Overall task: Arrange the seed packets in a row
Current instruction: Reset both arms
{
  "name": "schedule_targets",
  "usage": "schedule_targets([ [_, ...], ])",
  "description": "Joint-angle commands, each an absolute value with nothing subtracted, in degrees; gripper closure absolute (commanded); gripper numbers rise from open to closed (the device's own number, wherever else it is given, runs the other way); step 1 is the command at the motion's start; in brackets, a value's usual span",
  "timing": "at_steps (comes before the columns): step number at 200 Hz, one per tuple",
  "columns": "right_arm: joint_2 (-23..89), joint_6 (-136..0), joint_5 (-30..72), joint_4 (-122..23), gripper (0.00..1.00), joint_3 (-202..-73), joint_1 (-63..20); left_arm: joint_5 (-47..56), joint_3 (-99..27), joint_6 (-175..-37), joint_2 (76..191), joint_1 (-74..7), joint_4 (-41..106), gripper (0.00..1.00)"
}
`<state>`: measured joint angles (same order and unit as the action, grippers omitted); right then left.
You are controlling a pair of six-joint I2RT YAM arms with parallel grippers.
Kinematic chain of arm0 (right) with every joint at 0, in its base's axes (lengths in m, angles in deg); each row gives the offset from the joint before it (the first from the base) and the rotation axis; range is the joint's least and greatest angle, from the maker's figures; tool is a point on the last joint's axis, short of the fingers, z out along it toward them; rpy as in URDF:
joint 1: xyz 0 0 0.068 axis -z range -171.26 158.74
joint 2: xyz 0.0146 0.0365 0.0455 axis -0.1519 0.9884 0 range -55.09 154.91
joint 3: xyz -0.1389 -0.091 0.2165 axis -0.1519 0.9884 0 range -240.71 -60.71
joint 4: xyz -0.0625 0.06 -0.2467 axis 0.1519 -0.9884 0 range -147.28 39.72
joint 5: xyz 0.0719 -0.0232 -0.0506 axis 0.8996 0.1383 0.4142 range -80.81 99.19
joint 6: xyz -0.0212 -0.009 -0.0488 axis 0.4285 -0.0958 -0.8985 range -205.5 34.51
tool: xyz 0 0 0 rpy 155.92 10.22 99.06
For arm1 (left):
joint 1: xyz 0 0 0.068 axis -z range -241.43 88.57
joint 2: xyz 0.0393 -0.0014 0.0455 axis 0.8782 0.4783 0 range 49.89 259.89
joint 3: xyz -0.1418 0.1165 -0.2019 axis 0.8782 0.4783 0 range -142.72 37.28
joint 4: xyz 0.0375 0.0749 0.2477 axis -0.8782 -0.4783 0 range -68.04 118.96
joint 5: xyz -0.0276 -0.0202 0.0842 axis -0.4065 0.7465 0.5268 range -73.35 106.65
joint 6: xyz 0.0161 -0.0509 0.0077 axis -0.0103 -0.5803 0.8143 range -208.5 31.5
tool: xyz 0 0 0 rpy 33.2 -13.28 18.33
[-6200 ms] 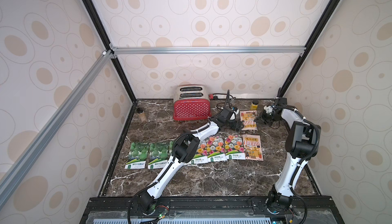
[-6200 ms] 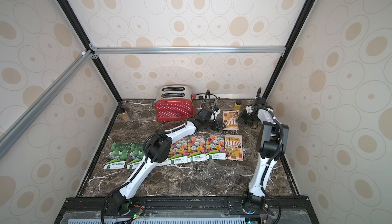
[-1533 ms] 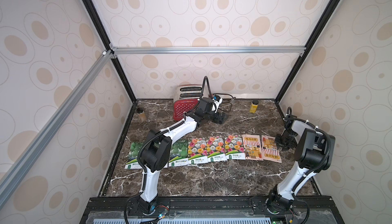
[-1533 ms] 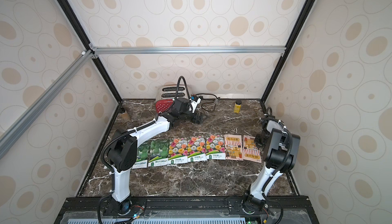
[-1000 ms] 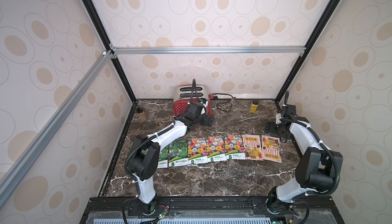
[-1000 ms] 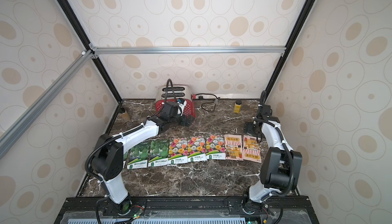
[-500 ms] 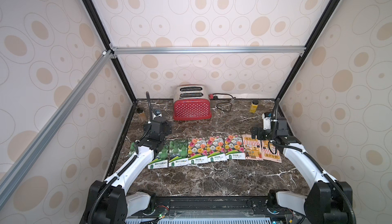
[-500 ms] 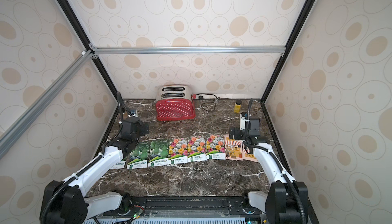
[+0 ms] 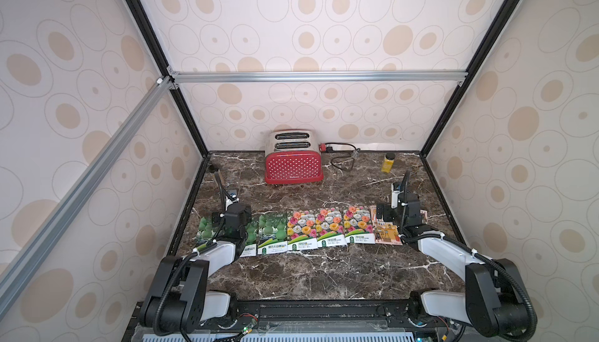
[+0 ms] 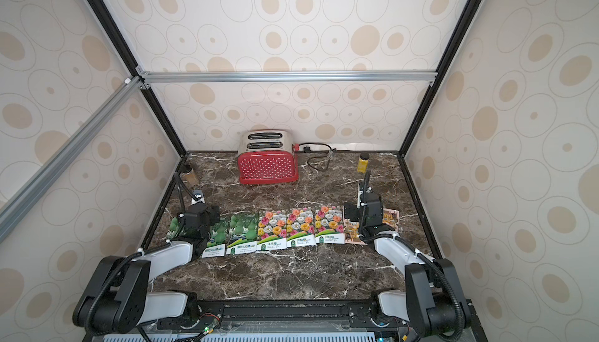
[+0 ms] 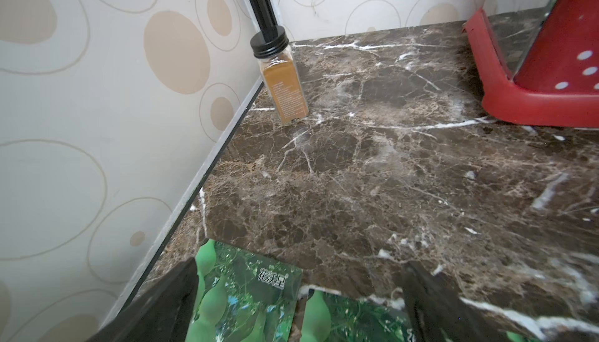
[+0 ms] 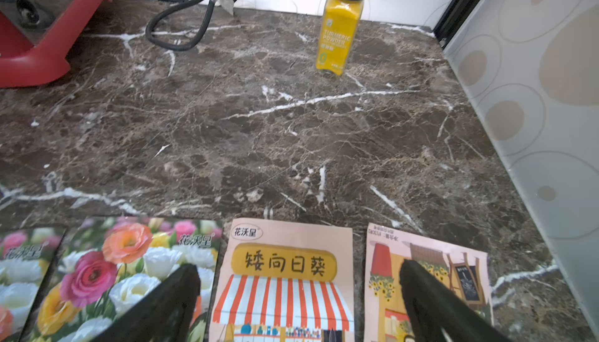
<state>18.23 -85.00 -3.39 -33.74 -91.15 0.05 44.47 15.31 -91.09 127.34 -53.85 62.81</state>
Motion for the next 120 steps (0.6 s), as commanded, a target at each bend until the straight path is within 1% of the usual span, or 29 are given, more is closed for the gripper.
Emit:
schedule_targets([
  [1,19.53,-87.11,-6.04,-26.14,0.00,-89.63,-0.30,43.72,14.64,-88.11,129.83,-54.24,73.77,0.01],
  [11,20.27,-87.66,-6.84,-23.31,0.00,-88.43,-0.17,43.62,14.75,-87.49,130.19,-54.28,73.88,0.01],
  [23,21.20,-87.86,-7.09,-18.76,0.00,-86.74,-0.15,43.36,15.68,-86.59,133.11,-54.31,78.83,0.01],
  [36,22.34,-87.72,-7.15,-13.97,0.00,-84.74,-0.18,43.77,14.29,-86.21,136.15,-54.31,80.51,0.01],
  [47,23.08,-87.63,-7.75,-10.74,0.00,-83.33,-0.06,42.67,13.29,-87.33,134.86,-54.99,75.95,0.01],
  [60,23.91,-87.69,-8.87,-6.80,0.00,-81.93,0.04,42.35,13.90,-87.37,135.45,-55.36,78.20,0.01],
  [80,24.69,-87.32,-8.45,-2.81,0.00,-80.49,0.43,42.03,13.46,-87.52,135.31,-55.46,77.12,0.01],
  [120,34.00,-89.23,-5.71,12.23,0.00,-77.33,0.56,42.33,14.25,-87.52,135.05,-55.45,77.99,0.01],
])
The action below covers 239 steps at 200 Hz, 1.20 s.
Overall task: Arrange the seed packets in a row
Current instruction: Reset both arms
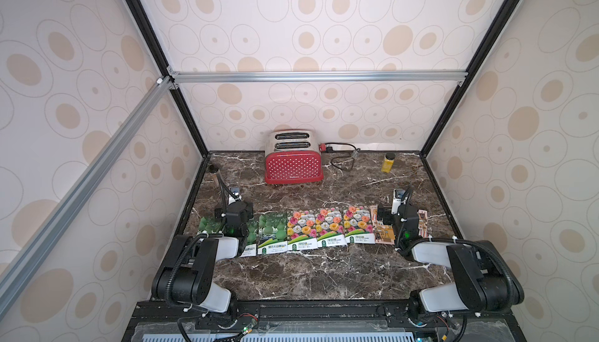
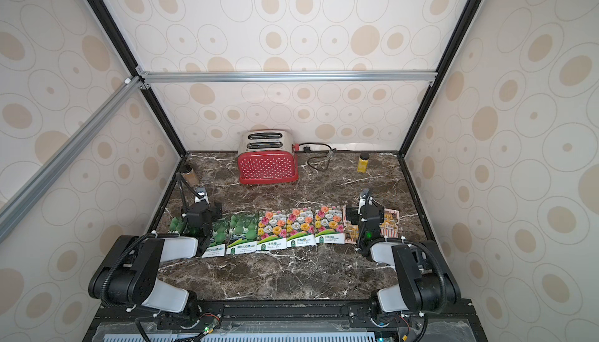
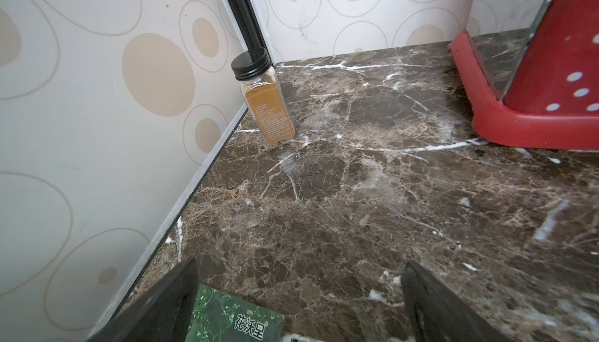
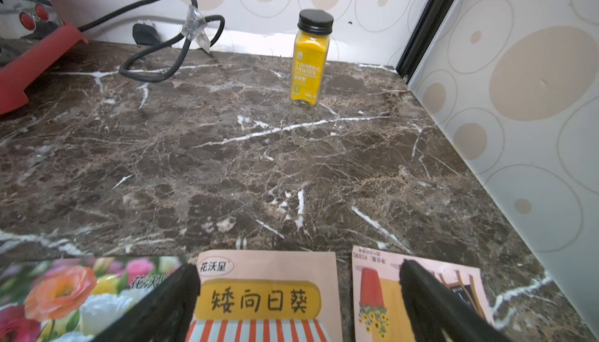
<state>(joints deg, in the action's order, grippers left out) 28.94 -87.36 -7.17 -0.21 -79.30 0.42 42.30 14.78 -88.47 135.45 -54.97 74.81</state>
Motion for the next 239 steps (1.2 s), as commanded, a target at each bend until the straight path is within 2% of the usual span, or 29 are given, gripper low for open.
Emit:
schedule_targets([
  [1,34.45,-89.34,-5.55,12.97,0.00,-77.33,0.56,42.37,14.47,-87.53,135.05,-55.50,78.22,0.01],
  [9,36.35,-91.17,-5.09,15.78,0.00,-77.53,0.25,42.86,16.46,-87.82,134.95,-55.39,81.93,0.01],
  [21,33.86,-89.87,-5.53,8.45,0.00,-79.14,0.21,43.25,20.37,-88.32,135.58,-55.56,89.65,0.01],
  [39,34.73,-89.21,-4.98,8.89,0.00,-79.75,0.92,39.84,22.28,-85.04,142.63,-55.38,102.38,0.01],
  [57,34.14,-89.05,-5.48,8.28,0.00,-79.43,0.92,38.10,19.71,-87.16,137.53,-56.15,88.81,0.01],
  [84,34.49,-88.32,-6.88,6.38,0.00,-80.73,1.00,35.98,16.18,-88.96,138.02,-58.15,83.01,0.01],
  [239,34.82,-88.26,-7.00,6.91,0.00,-80.75,1.09,35.19,15.41,-89.34,138.29,-58.71,82.09,0.01],
])
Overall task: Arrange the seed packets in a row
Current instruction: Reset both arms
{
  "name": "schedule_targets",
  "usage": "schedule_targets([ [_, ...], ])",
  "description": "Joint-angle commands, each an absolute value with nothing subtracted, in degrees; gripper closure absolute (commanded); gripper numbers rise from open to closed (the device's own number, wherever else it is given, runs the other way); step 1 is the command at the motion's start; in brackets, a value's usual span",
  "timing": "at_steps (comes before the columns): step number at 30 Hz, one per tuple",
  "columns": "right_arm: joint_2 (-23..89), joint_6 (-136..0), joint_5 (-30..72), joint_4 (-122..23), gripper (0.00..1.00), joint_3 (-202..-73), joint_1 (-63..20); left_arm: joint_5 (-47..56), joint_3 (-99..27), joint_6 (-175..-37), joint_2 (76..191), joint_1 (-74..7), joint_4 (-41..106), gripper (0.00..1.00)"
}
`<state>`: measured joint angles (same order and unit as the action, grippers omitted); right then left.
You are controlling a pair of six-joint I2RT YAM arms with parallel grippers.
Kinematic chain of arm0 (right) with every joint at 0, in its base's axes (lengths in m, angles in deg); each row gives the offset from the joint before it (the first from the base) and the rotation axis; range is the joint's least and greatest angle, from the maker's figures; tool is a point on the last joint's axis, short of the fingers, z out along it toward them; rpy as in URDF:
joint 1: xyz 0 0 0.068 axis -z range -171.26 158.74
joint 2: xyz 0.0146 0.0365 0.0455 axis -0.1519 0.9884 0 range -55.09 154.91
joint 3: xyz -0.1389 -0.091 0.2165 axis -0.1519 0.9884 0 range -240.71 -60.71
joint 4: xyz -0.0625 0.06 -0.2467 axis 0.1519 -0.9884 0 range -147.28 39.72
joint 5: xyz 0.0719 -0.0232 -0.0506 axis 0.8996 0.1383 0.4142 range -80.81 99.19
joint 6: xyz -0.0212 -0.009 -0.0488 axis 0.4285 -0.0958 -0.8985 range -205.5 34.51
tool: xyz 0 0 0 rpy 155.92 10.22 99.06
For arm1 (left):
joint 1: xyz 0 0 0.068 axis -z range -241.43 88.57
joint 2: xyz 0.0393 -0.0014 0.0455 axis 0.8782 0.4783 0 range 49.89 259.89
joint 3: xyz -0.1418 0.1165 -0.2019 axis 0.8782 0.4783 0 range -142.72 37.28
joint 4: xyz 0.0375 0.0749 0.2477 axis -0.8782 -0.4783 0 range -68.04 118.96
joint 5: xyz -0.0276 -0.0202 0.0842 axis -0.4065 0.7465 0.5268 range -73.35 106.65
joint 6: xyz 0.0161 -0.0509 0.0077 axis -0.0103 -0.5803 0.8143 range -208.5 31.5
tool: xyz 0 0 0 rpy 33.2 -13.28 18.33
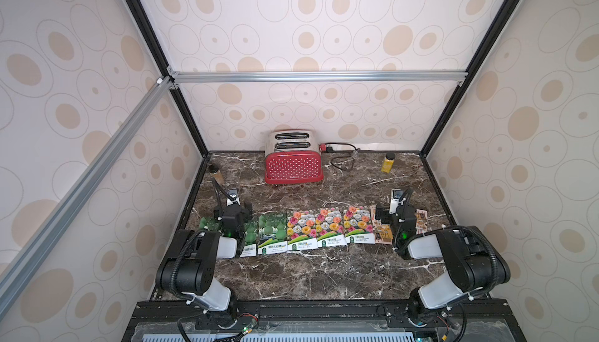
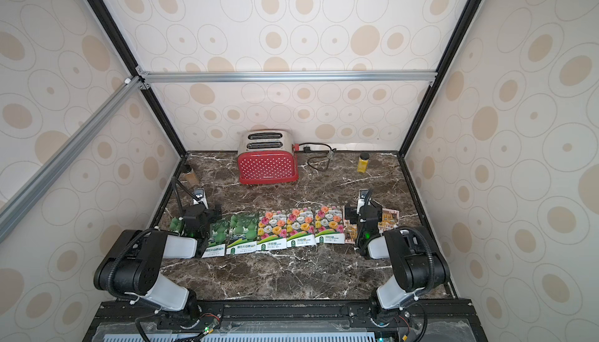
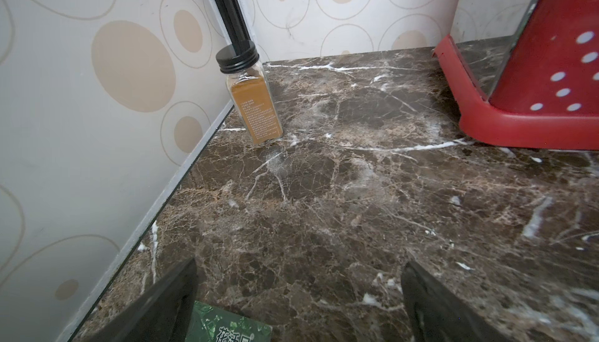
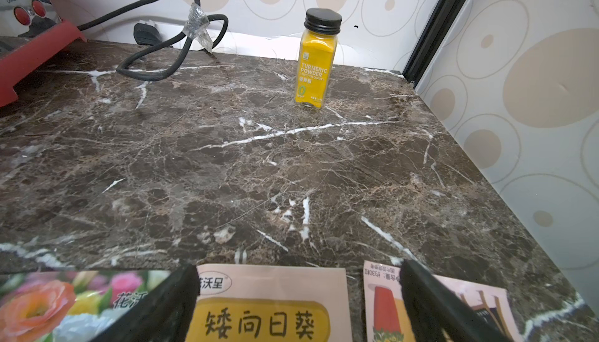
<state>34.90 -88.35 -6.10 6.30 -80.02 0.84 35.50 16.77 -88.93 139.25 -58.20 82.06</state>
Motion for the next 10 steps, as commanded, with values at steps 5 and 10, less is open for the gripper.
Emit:
schedule_targets([
  [5,34.79,-88.30,-7.00,6.92,0.00,-80.75,1.05,34.82,14.85,-89.40,138.61,-58.75,81.34,0.01],
  [10,34.81,-88.30,-6.92,6.85,0.00,-80.84,1.05,34.27,15.22,-89.47,138.18,-59.08,81.45,0.01],
])
